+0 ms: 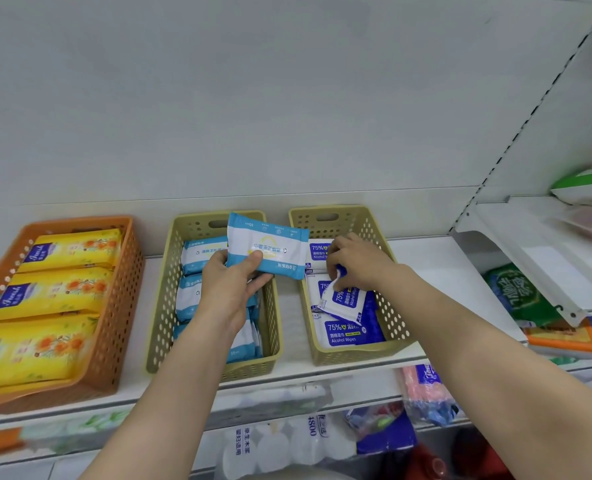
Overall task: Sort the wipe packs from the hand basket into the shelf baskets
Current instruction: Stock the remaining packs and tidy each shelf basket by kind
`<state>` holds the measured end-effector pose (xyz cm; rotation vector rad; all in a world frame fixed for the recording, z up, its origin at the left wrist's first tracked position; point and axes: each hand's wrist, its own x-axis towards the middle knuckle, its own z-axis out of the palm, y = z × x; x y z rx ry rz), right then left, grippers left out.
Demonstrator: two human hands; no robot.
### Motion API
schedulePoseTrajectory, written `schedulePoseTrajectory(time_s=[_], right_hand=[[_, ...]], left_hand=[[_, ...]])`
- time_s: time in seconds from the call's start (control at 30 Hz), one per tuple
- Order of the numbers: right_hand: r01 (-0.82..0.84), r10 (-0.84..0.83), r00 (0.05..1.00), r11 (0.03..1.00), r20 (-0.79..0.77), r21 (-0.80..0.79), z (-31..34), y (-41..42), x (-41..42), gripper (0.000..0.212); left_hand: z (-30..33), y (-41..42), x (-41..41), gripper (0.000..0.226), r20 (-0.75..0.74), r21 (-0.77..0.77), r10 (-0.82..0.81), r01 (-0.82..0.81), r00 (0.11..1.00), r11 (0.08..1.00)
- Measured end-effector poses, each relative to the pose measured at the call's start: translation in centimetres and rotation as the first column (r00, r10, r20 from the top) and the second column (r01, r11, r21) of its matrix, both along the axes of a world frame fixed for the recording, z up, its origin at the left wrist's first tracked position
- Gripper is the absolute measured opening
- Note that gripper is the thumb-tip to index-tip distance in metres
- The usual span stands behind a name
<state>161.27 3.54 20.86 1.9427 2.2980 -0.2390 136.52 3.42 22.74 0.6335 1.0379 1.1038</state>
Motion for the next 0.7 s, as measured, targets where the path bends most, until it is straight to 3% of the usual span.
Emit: schedulePoseTrajectory(time_s=[0.2, 0.37, 0.57, 0.63, 0.7], right_hand=[[0.111, -0.122, 0.956, 0.992, -0.268, -0.055, 0.3, 0.7, 0.8, 0.022], [0.211, -0.263, 0.914, 0.958, -0.308, -0.192, -0.8, 0.4, 1.2, 0.031], [0.299, -0.312, 0.85, 0.949, -0.425, -0.097, -1.8, -0.2, 1.0, 0.028], [0.284, -0.3, 0.882, 0.954, -0.363, -0.097, -1.8, -0.5, 0.7, 0.03], [0.298, -0.275, 0.907, 0.954, -0.318, 0.024, -1.3, -0.5, 0.0, 0.032]], left_hand=[[-0.3, -0.4, -0.6, 0.028, 0.015, 0.007, 0.018, -0.018, 1.0, 1.0], [-0.4, -0.7, -0.5, 0.035, 0.013, -0.001, 0.027, -0.027, 1.0, 1.0], [-0.5, -0.9, -0.5, 0.037, 0.035, -0.015, 0.024, -0.024, 0.999, 1.0], [-0.5, -0.9, -0.6, 0.036, 0.045, -0.018, 0.019, -0.018, 0.999, 1.0], [-0.4, -0.8, -0.8, 0.034, 0.059, -0.017, 0.01, -0.009, 0.998, 1.0]])
